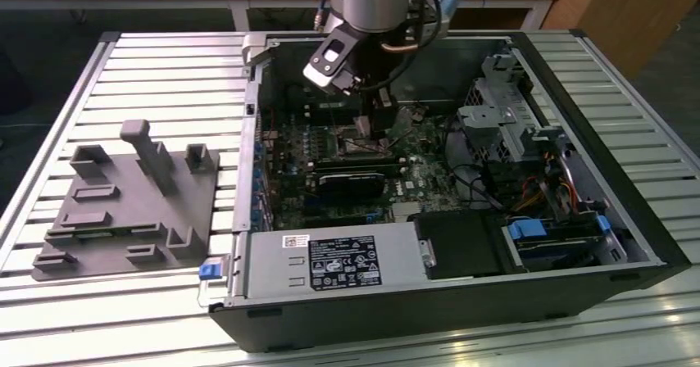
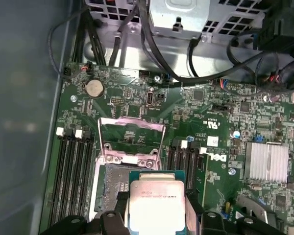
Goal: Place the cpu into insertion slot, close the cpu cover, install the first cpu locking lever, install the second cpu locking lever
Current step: 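Place the cpu into insertion slot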
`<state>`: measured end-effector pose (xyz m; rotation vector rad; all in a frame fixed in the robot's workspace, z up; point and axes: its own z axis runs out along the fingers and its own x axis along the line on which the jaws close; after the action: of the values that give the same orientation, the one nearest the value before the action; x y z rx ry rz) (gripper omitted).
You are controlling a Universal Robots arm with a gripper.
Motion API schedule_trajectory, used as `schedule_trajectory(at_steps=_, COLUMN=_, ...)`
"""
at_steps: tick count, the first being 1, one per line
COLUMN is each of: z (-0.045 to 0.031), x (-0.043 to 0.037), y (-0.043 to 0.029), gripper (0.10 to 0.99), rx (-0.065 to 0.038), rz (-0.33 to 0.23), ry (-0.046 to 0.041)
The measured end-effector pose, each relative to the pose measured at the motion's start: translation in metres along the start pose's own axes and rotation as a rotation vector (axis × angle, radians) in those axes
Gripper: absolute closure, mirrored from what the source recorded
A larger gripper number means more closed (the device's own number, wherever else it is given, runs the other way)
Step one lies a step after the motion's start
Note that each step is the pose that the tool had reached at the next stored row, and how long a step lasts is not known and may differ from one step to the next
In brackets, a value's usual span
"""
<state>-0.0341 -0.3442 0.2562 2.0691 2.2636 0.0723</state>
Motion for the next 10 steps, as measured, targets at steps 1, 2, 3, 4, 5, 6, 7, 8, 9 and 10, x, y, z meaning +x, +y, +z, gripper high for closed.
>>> schedule_trajectory(at_steps=1, z=0.0008, x=0.0005, y=-0.0002, gripper=0.549, rx=0.0, rz=0.005, ry=-0.0004)
schedule_trajectory(at_steps=2, z=0.0016, x=0.0011, y=-0.0006, gripper=0.549, rx=0.0, rz=0.009, ry=-0.0007)
schedule_trajectory(at_steps=3, z=0.0024, x=0.0017, y=-0.0009, gripper=0.549, rx=0.0, rz=0.012, ry=-0.0009)
schedule_trajectory(at_steps=4, z=0.0032, x=0.0023, y=-0.0013, gripper=0.549, rx=0.0, rz=0.015, ry=-0.001)
schedule_trajectory(at_steps=5, z=0.0039, x=0.003, y=-0.0014, gripper=0.549, rx=0.0, rz=0.016, ry=-0.0011)
schedule_trajectory(at_steps=6, z=0.0047, x=0.0037, y=-0.0015, gripper=0.549, rx=0.0, rz=0.016, ry=-0.0012)
schedule_trajectory(at_steps=7, z=0.0055, x=0.0043, y=-0.0015, gripper=0.549, rx=0.0, rz=0.016, ry=-0.0012)
schedule_trajectory(at_steps=8, z=0.0062, x=0.0049, y=-0.0016, gripper=0.549, rx=0.0, rz=0.016, ry=-0.0012)
schedule_trajectory(at_steps=9, z=0.0071, x=0.0054, y=-0.0017, gripper=0.549, rx=0.0, rz=0.016, ry=-0.0013)
schedule_trajectory(at_steps=10, z=0.008, x=0.0059, y=-0.0018, gripper=0.549, rx=0.0, rz=0.016, ry=-0.0012)
